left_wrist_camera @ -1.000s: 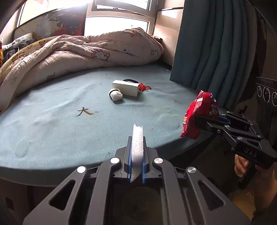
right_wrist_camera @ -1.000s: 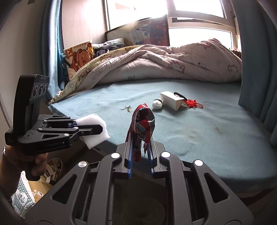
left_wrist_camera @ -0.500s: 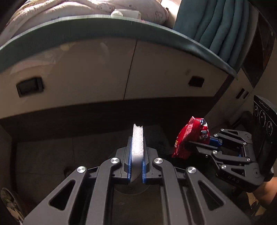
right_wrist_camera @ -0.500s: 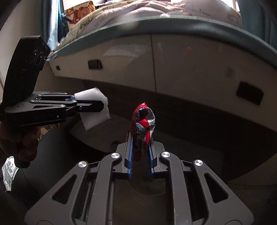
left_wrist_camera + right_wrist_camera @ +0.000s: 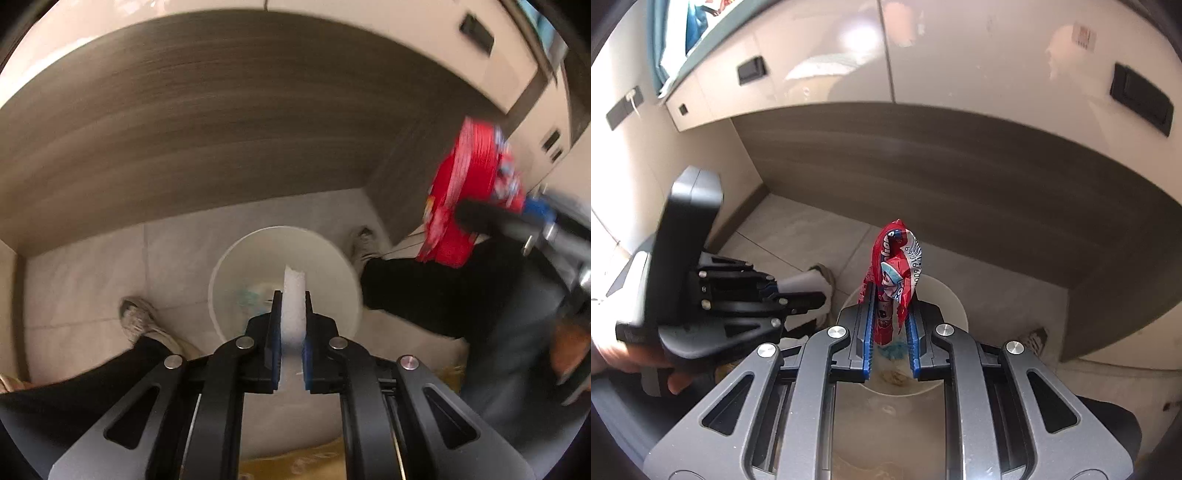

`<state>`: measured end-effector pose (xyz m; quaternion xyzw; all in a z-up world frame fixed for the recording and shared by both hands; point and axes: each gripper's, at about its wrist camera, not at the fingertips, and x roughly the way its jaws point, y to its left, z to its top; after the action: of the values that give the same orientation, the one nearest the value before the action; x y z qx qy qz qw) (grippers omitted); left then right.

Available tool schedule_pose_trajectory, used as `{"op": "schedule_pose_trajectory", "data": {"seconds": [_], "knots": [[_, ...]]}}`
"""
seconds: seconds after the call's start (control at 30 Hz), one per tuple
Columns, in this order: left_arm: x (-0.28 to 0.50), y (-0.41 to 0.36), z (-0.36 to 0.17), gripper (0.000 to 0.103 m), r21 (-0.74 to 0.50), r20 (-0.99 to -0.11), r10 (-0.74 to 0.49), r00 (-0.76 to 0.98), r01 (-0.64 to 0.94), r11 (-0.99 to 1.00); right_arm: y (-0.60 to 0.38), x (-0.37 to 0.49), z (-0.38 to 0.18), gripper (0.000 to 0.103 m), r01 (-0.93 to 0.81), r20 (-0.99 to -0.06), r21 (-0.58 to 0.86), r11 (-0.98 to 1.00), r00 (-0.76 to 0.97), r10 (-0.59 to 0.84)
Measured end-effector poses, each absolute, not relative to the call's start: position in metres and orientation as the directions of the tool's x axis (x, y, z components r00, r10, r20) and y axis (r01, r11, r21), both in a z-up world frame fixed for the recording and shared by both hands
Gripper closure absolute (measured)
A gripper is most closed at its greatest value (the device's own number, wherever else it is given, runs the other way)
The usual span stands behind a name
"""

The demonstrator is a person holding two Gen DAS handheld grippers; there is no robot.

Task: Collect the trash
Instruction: 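Carry wrapper and foam sheet over the white bin and open both tools to drop them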

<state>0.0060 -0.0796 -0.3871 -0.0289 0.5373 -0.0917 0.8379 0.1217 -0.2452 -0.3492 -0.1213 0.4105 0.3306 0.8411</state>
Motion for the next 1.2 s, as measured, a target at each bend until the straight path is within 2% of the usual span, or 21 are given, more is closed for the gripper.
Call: {"op": "schedule_pose_trajectory", "data": {"seconds": [0.17, 0.6, 0.67, 0.7, 0.73, 0.77, 0.8, 0.93, 1.2], "knots": [[0.011, -0.085, -0.414, 0.096, -0.122, -0.928, -0.167, 0.333, 0.154, 0.981, -0.233, 0.141, -0.363, 0.089, -0.643, -0.799, 0.053, 0.764, 0.432, 0.418], [0.028, -0.086, -0.437, 0.095, -0.211, -0.929, -0.252, 0.27, 0.17, 0.963, -0.219, 0.15, -0.379, 0.089, -0.637, -0.831, 0.034, 0.77, 0.41, 0.376], [0.029, -0.087, -0.437, 0.085, -0.198, -0.931, -0.24, 0.274, 0.171, 0.965, -0.219, 0.151, -0.379, 0.089, -0.632, -0.833, 0.033, 0.774, 0.41, 0.37], [0.03, -0.087, -0.438, 0.059, -0.193, -0.932, -0.233, 0.278, 0.164, 0.967, -0.219, 0.151, -0.379, 0.089, -0.629, -0.835, 0.035, 0.777, 0.409, 0.369], [0.031, -0.084, -0.437, 0.027, -0.185, -0.932, -0.221, 0.287, 0.147, 0.972, -0.218, 0.152, -0.379, 0.089, -0.625, -0.835, 0.037, 0.78, 0.409, 0.368], [0.031, -0.083, -0.436, 0.017, -0.171, -0.931, -0.201, 0.304, 0.123, 0.978, -0.218, 0.152, -0.379, 0.089, -0.622, -0.835, 0.038, 0.782, 0.41, 0.367], [0.033, -0.082, -0.434, 0.014, -0.163, -0.928, -0.187, 0.322, 0.099, 0.982, -0.217, 0.153, -0.378, 0.089, -0.62, -0.835, 0.04, 0.784, 0.411, 0.367], [0.037, -0.062, -0.427, 0.01, -0.19, -0.919, -0.184, 0.349, 0.019, 0.982, -0.216, 0.154, -0.381, 0.089, -0.616, -0.838, 0.044, 0.786, 0.406, 0.366], [0.039, -0.033, -0.41, 0.008, -0.199, -0.893, -0.138, 0.429, -0.1, 0.975, -0.201, 0.148, -0.392, 0.088, -0.669, -0.868, 0.041, 0.742, 0.345, 0.358]]}}
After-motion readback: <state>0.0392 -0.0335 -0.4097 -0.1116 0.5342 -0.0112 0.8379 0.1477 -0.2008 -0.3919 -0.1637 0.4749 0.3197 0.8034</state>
